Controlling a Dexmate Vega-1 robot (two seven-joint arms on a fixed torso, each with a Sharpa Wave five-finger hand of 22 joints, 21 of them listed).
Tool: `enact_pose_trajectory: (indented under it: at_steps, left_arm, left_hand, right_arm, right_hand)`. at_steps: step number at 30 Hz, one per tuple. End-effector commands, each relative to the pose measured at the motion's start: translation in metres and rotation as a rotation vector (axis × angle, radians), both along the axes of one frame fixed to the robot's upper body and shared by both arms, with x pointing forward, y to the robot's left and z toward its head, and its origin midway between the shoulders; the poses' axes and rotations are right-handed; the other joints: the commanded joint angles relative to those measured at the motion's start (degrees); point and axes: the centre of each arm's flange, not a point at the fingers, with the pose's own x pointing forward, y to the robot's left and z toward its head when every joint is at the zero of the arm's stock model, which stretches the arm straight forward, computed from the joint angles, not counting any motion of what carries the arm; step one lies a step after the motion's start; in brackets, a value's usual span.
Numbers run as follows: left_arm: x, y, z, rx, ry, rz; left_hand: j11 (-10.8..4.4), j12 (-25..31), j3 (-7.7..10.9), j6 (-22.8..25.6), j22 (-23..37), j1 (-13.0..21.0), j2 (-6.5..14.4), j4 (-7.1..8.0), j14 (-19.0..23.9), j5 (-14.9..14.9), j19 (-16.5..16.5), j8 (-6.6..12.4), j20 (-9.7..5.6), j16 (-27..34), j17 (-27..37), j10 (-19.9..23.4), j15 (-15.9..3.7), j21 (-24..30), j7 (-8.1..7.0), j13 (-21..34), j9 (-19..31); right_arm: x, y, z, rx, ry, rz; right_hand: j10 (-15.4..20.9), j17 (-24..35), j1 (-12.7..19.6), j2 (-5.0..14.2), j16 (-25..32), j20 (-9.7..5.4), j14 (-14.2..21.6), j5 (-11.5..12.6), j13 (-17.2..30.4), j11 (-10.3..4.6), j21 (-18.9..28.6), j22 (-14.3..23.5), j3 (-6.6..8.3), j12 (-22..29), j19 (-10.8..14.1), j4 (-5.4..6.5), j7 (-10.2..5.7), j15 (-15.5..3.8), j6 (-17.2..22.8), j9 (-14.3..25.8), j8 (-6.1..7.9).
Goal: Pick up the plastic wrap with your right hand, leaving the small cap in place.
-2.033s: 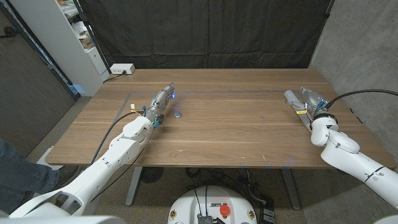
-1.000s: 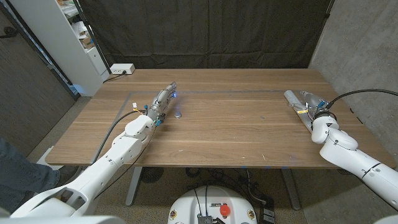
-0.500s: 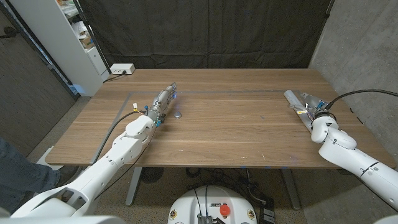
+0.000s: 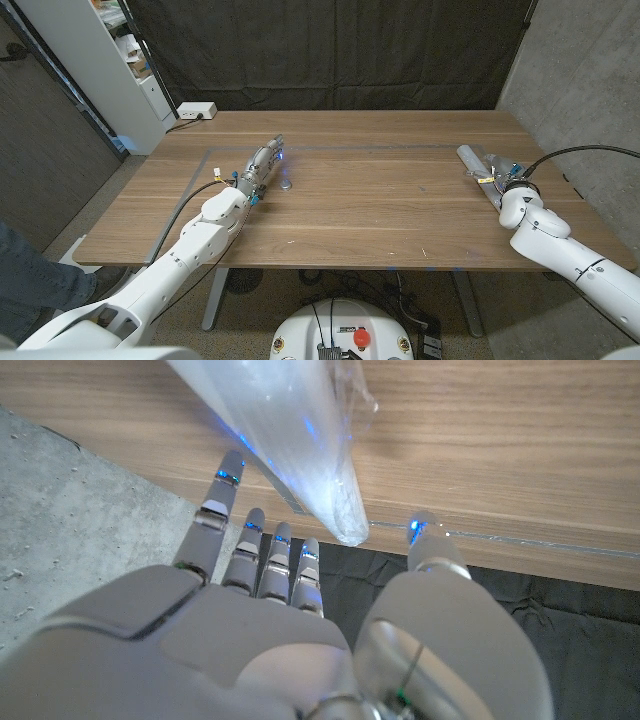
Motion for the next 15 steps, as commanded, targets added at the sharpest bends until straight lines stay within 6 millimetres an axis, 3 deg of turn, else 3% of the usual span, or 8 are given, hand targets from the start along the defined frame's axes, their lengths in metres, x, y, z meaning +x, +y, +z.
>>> enact_pose_trajectory:
  at_steps: [1,15]
  left_arm:
    - [0.0008,0.0001,-0.0006,-0.009,-0.001,-0.008]
    - [0.0057,0.0017,-0.0015,-0.001,0.013,-0.005]
  left_hand:
    - [-0.25,0.4,0.13,0.4,0.2,-0.1,0.3,-0.46,0.1,0.0,0.2,0.16,0.26,0.1,0.2,0.1,0.15,-0.2,0.08,0.2,0.3]
    - [-0.23,0.4,0.11,0.5,0.2,-0.2,0.4,-0.58,0.1,0.0,0.3,0.19,0.44,0.1,0.2,0.1,0.14,-0.5,0.11,0.2,0.3]
  right_arm:
    - [0.0063,-0.0007,-0.0013,0.030,0.041,-0.014]
    - [0.0118,-0.0018,-0.0038,0.054,0.061,-0.031]
  right_hand:
    - [1.2,0.1,0.7,0.36,0.5,0.15,1.1,0.4,0.2,-0.22,0.4,0.0,-0.15,0.4,0.9,0.08,0.17,-0.23,1.0,0.1,0.39]
    - [3.2,0.2,1.2,0.67,1.2,0.09,4.0,1.0,0.2,-0.60,0.5,0.0,-0.17,0.6,3.2,0.16,0.07,-0.90,2.5,0.1,0.52]
